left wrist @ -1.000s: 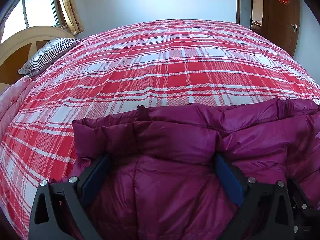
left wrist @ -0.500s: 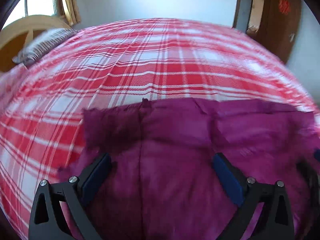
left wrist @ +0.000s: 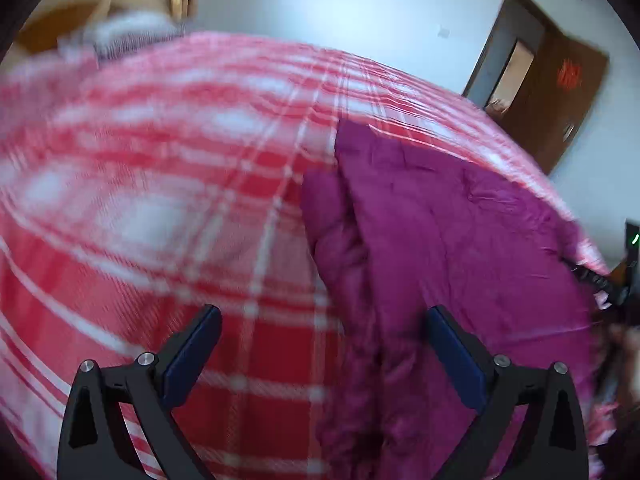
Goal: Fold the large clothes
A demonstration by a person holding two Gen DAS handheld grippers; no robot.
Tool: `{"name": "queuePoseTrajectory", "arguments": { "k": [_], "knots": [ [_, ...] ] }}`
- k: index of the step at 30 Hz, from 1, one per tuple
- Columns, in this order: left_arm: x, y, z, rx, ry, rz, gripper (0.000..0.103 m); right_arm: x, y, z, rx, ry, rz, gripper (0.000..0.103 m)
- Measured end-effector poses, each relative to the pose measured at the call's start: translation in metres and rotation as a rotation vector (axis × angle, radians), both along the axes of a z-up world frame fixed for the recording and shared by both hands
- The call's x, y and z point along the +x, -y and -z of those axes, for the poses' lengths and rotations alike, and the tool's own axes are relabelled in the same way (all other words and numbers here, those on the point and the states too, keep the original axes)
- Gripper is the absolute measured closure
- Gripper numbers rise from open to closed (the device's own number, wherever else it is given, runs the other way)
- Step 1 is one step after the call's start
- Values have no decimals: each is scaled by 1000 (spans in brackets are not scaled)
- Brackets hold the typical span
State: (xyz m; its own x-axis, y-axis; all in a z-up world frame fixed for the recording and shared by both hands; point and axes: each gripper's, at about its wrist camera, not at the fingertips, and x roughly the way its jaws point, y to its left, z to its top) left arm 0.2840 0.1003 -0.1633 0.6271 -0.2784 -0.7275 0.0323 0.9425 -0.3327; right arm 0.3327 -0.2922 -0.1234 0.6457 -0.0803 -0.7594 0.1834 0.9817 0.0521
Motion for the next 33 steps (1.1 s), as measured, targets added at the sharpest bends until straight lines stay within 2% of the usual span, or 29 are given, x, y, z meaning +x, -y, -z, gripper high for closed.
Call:
{"name": "queuePoseTrajectory", "arguments": {
  "k": [1, 2, 4, 5, 6, 8, 11, 13, 14, 15, 18, 20, 23, 26, 30, 33],
  "knots": [
    [-2, -1, 2, -39, 0, 16, 1, -8, -2, -6, 11, 14, 16, 7],
    [-6, 0, 2, -45, 23, 23, 1, -19, -5, -14, 49, 43, 15, 7],
    [-7, 4, 2, -68, 30, 55, 1, -33, -21, -21, 112, 73, -59, 6],
    [-7, 4, 2, -79, 26, 54, 1, -40, -33, -23, 110, 79, -115, 6],
    [-6, 6, 2, -80, 30, 58, 3, -43, -41, -23, 96, 80, -144, 6],
    [-3, 9, 2, -78, 29, 67, 14, -43, -59, -11, 35, 40, -205, 6],
    [-8, 19, 5, -36, 36, 104, 25, -41, -67, 10, -30, 42, -219, 3],
    [-12, 27, 5, -46, 35, 145, 53, -39, -70, 12, -52, 50, -219, 2],
    [-14, 26, 4, -60, 33, 152, 57, -39, -70, 12, -52, 51, -219, 2],
    [-15, 26, 4, -80, 36, 160, 73, -39, -69, 12, -49, 55, -218, 2],
    [-21, 24, -3, -146, 53, 162, 85, -40, -66, 13, -31, 66, -218, 2],
    [-26, 19, -13, -189, 74, 143, 88, -44, -68, 12, -34, 69, -218, 2],
    [-35, 24, -52, -222, 181, 146, 90, -43, -69, 12, -47, 63, -221, 2],
    [-49, 51, -104, -265, 286, 231, 90, -41, -72, 13, -60, 46, -233, 2],
    [-63, 122, -146, -201, 360, 389, 90, -42, -75, 15, -75, 33, -242, 1],
    [-64, 166, -158, -121, 386, 458, 90, -44, -72, 14, -63, 26, -264, 1]
  ]
}}
